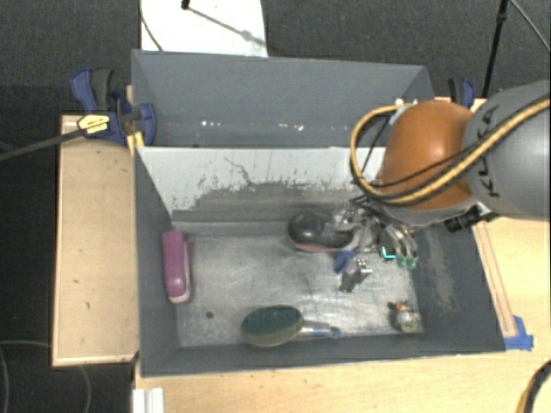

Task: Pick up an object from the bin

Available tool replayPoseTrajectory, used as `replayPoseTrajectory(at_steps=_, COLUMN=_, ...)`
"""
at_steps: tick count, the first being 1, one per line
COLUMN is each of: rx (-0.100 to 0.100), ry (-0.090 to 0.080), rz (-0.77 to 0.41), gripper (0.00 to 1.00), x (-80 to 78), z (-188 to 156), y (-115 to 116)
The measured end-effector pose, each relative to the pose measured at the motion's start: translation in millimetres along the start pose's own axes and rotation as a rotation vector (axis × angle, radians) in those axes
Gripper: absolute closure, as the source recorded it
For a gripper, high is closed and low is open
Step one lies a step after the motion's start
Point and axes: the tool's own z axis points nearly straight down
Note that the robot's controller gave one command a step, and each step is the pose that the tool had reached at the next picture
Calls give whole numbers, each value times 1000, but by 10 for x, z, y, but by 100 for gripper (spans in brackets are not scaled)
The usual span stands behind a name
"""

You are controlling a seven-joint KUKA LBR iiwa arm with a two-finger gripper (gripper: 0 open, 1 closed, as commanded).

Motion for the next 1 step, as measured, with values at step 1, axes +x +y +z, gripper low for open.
replayPoseTrajectory(at_steps=1, rx=5, ry=-27, rz=-9, gripper=0, x=-280, z=373, y=-243)
